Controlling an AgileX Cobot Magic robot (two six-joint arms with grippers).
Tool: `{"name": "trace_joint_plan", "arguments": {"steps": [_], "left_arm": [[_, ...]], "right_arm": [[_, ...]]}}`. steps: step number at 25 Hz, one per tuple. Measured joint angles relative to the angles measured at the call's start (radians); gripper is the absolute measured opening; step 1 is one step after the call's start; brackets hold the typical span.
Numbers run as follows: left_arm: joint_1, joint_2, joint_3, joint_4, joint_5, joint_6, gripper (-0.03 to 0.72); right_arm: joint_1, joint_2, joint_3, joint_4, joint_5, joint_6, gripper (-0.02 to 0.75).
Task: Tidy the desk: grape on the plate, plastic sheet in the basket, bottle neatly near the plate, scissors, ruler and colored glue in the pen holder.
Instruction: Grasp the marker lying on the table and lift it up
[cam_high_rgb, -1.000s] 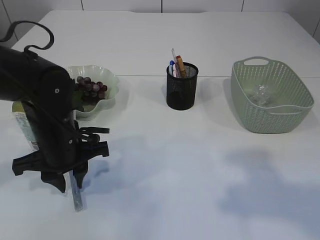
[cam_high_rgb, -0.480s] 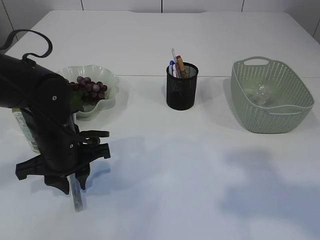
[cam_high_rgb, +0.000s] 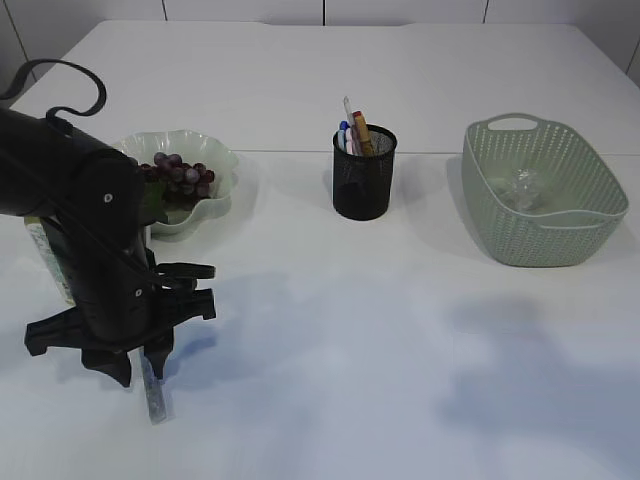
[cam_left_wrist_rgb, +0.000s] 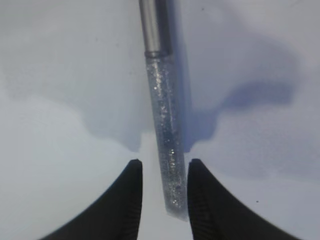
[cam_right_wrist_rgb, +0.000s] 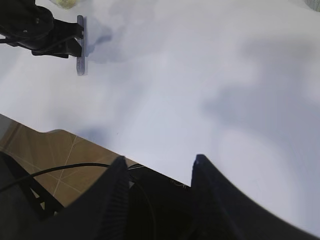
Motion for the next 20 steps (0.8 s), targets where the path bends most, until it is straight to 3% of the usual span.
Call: {"name": "trace_joint_plan", "arguments": {"steps": [20], "left_arm": [[0.000, 0.000, 0.000, 0.025, 0.007, 0.000, 0.226]], "right_arm": [[0.027, 0.000, 0.000, -0.023, 0.002, 0.000, 0.342]]}}
